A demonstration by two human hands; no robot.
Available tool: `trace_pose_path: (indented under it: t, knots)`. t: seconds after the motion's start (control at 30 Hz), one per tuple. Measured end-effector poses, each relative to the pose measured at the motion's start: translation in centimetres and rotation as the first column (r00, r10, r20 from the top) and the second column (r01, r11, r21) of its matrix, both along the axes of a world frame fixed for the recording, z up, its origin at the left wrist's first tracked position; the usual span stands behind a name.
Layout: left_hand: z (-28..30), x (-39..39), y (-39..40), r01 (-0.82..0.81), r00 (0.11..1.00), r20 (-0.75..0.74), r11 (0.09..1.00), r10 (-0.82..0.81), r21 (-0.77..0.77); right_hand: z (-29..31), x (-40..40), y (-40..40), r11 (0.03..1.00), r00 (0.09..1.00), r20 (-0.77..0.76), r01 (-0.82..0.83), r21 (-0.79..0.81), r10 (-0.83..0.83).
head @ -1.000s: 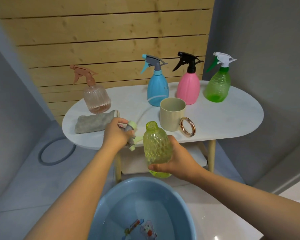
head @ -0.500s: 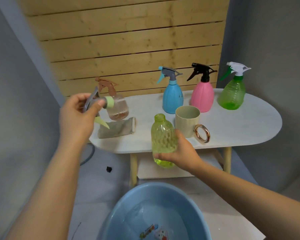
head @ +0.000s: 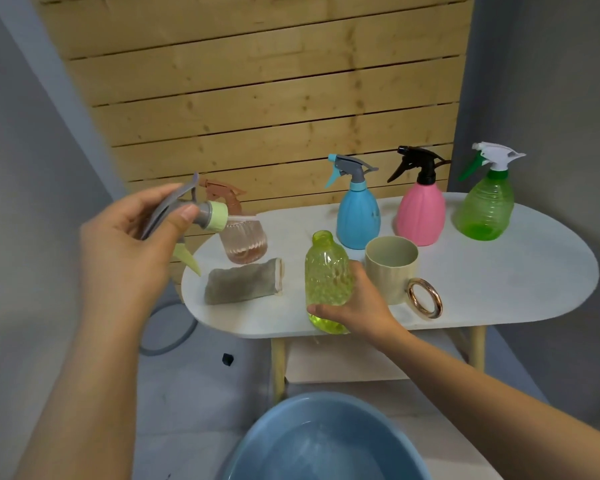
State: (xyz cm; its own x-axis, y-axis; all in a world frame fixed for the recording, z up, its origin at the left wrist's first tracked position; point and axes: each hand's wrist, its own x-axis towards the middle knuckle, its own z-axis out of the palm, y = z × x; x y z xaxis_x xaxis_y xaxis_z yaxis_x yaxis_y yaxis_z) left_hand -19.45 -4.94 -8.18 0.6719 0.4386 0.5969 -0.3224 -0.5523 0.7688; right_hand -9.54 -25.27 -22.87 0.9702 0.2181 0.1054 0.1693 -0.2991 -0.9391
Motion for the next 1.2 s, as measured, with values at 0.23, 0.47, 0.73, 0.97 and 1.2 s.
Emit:
trace_pose_path:
  t: [0.23, 0.47, 0.73, 0.97, 1.2]
  knots:
    - [0.3, 0.9, 0.5, 0.000, 0.998, 0.068, 1.000, -0.001, 0.013, -0.5, 0.9, 0.9, 1.000, 1.000, 0.002, 0.015, -0.007, -0.015]
    - [0.2, 1.0, 0.2, 0.008, 0.998, 0.069, 0.999, -0.011, 0.039, -0.6, 1.0, 1.0, 1.000, 1.000, 0.000, 0.021, -0.013, -0.021]
    - [0.8, 0.4, 1.2, 0.012, 0.996, 0.093, 1.000, -0.014, 0.023, -0.7, 0.9, 1.0, 1.000, 1.000, -0.001, 0.025, -0.006, -0.025]
    - [1.3, -0.6, 1.4, 0.001, 0.992, 0.127, 1.000, 0.000, -0.005, -0.7, 1.0, 1.1, 1.000, 1.000, -0.012, 0.024, -0.002, -0.024]
    - [1.6, -1.1, 1.6, -0.010, 0.993, 0.120, 1.000, 0.013, -0.027, -0.7, 0.9, 1.1, 1.000, 1.000, -0.012, 0.018, -0.001, -0.018]
